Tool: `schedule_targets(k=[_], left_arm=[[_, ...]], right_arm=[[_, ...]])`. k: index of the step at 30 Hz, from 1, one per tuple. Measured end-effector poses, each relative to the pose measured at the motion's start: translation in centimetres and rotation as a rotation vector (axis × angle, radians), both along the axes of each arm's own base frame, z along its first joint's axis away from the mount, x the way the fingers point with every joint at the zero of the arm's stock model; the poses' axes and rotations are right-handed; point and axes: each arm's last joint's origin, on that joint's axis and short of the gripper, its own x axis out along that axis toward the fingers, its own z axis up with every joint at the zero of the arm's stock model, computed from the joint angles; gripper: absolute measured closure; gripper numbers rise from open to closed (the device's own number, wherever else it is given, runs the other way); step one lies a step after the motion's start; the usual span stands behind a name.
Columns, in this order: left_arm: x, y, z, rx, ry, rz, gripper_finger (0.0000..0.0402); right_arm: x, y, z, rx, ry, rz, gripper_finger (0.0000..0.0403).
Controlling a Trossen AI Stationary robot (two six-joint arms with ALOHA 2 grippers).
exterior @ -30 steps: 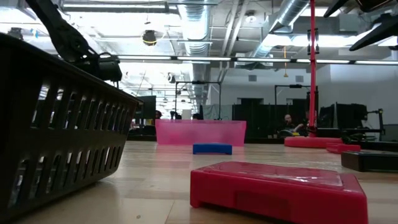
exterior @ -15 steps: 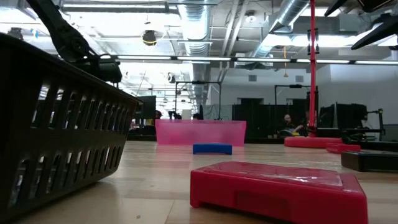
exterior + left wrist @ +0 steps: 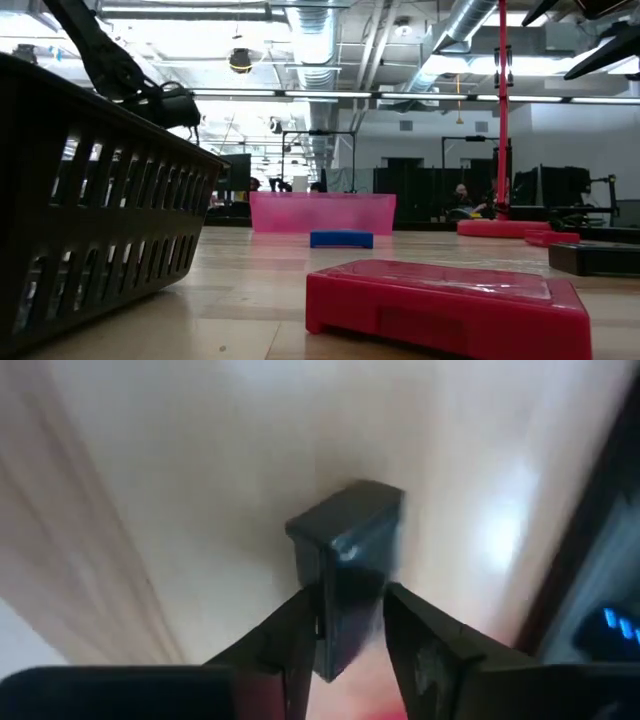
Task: Pick & Place Office items
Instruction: Put the top black digital timer into the black bin
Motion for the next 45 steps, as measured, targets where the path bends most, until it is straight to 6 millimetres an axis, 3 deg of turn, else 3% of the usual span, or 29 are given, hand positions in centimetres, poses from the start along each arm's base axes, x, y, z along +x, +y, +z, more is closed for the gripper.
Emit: schedule_targets(k=[9, 13, 18, 26, 34, 39, 45], left_arm=[[2.3, -2.9, 2.7, 0.159, -0.044, -0.230, 0.0359], [2.5, -3.9, 3.8, 0.268, 0.014, -0.220, 0.0382], [2.7, -2.7, 4.0, 0.342, -0.016, -0.264, 0.0380], [4.0, -0.7, 3.5, 0.399, -0.150, -0.280, 0.0313], [4.1, -0.2, 2.8, 0.283, -0.082, -0.266, 0.0307], [5.2, 1.4, 3.6, 0.221, -0.065, -0.278, 0.0307], [5.9, 2.0, 5.3, 0.054, 0.094, -0.333, 0.0307]], right_arm=[[0.0, 0.0, 0.0, -0.011, 0.001, 0.008, 0.0143], [0.0, 0.0, 0.0, -0.018, 0.003, 0.012, 0.0143], [0.0, 0.0, 0.0, -0.026, 0.008, 0.016, 0.0143], [0.0, 0.1, 0.1, -0.007, -0.005, 0.014, 0.0143], [0.1, 0.3, 0.2, 0.010, -0.020, 0.015, 0.0143], [0.1, 0.3, 0.2, 0.009, -0.019, 0.015, 0.0143], [-0.1, 0.6, 0.2, 0.022, -0.031, 0.029, 0.0143]])
